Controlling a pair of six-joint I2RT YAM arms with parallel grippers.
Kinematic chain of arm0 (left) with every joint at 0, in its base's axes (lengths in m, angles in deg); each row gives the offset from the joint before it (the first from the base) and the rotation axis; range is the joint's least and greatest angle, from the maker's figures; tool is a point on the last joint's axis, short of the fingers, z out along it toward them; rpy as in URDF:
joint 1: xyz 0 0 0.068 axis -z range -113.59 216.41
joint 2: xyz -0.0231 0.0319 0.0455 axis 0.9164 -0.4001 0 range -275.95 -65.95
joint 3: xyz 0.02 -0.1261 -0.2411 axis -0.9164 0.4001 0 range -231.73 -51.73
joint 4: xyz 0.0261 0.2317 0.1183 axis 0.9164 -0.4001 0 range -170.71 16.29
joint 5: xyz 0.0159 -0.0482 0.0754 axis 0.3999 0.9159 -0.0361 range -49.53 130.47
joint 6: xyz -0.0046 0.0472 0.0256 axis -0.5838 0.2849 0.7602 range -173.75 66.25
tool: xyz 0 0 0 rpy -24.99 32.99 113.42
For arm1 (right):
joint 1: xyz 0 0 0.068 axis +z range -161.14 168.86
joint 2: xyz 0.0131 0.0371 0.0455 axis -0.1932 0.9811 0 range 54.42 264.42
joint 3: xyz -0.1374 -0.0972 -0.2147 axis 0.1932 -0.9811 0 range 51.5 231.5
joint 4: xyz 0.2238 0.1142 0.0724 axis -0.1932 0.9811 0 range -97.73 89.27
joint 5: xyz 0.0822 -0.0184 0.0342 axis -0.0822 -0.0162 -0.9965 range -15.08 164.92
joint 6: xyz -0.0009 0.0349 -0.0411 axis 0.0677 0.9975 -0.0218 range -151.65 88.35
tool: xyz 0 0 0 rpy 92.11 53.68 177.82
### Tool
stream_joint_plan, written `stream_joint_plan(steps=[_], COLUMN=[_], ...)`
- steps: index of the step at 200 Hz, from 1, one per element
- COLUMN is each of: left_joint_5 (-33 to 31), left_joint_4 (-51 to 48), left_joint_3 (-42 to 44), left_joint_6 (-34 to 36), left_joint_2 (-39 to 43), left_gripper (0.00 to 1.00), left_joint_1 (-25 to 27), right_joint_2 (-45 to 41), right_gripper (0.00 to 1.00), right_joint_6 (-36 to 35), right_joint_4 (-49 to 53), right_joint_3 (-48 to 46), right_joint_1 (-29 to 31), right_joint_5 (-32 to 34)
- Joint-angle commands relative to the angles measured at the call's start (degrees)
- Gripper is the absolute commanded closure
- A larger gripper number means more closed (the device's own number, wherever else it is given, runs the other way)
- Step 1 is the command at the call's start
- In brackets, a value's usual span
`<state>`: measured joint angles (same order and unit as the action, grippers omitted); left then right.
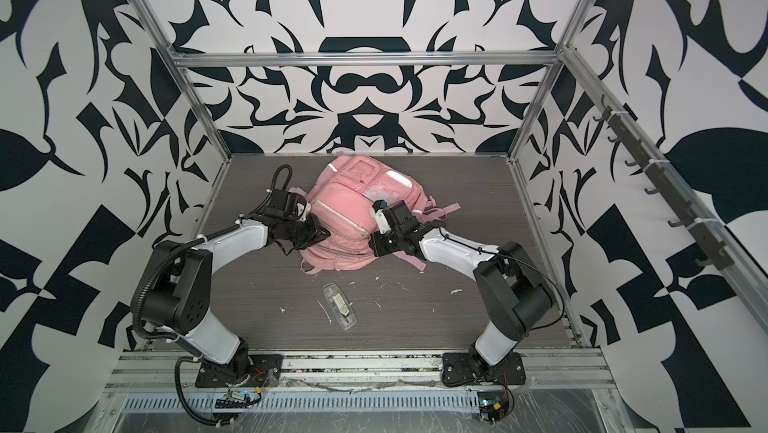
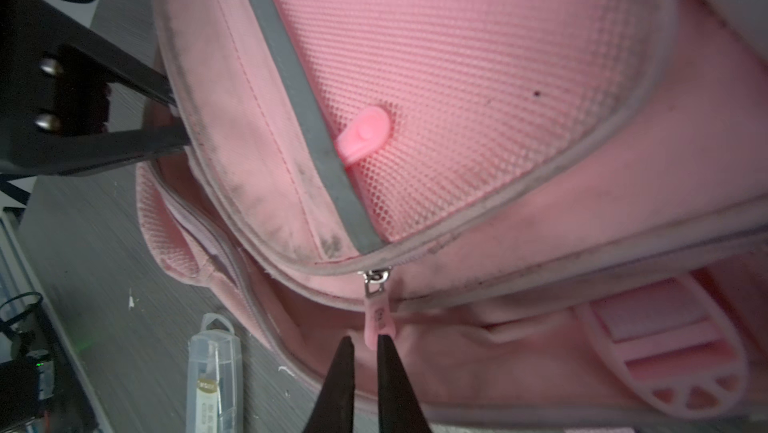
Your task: Pack the student bag
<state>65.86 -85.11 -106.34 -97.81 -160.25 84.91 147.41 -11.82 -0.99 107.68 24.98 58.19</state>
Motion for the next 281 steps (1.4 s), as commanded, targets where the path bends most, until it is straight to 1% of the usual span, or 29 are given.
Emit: stream_joint_plan(steps=[1, 20, 30, 37, 51, 62, 80, 109, 139, 168, 202, 243, 281], left_joint_5=[2.6, 2.6, 2.6, 2.5, 2.5, 2.5, 2.5, 2.5, 2.7, 2.7, 2.7, 2.8, 2.9], left_joint_4=[0.8, 0.8, 0.9, 0.9, 0.9, 0.9, 0.9, 0.9, 0.9, 0.9, 0.7, 1.2, 2.4], left_joint_3=[0.2, -0.1, -0.2, -0.2, -0.1, 0.0, 0.3, 0.6, 0.7, 0.9, 0.8, 0.3, 0.3], left_joint_6=[-0.6, -0.8, -0.9, -0.9, -0.9, -0.9, -0.9, -0.9, -0.9, -0.8, -0.6, -1.2, -2.2], left_joint_2=[-0.5, -0.3, -0.3, -0.2, -0.2, -0.2, -0.1, 0.4, 0.7, 0.9, 0.8, -0.1, -0.4], left_gripper=[0.88, 0.88, 0.88, 0.88, 0.88, 0.88, 0.88, 0.88, 0.88, 0.88, 0.88, 0.88, 0.88], left_joint_1=[1.1, 1.4, 1.5, 1.5, 1.5, 1.5, 1.5, 1.5, 1.5, 1.5, 1.5, 1.5, 1.9], right_joint_2=[-2.3, -2.5, -2.5, -2.5, -2.1, -1.7, -0.8, 1.6, 4.7, 5.6, 4.0, 0.7, -0.4], right_gripper=[0.90, 0.93, 0.92, 0.89, 0.72, 0.66, 0.63, 0.63, 0.67, 0.72, 0.81, 0.85, 0.92], right_joint_6=[-0.2, -0.6, -0.9, -1.2, -1.6, -1.9, -2.1, -2.5, -2.5, -2.5, -2.5, -1.8, -1.4], right_joint_4=[2.1, 3.3, 3.9, 4.2, 4.5, 4.9, 4.8, 4.3, 4.0, 3.8, 4.2, 4.3, 5.3], right_joint_3=[1.4, 2.1, 2.3, 2.3, 2.3, 2.7, 3.2, 4.1, 6.0, 6.3, 4.7, 2.4, 3.1], right_joint_1=[0.8, 1.4, 1.7, 1.7, 1.7, 1.7, 1.8, 1.7, 1.8, 1.8, 1.8, 2.7, 5.2], right_joint_5=[0.0, 0.5, 1.5, 2.4, 4.1, 4.5, 5.7, 8.5, 8.2, 8.2, 8.2, 8.0, 8.1])
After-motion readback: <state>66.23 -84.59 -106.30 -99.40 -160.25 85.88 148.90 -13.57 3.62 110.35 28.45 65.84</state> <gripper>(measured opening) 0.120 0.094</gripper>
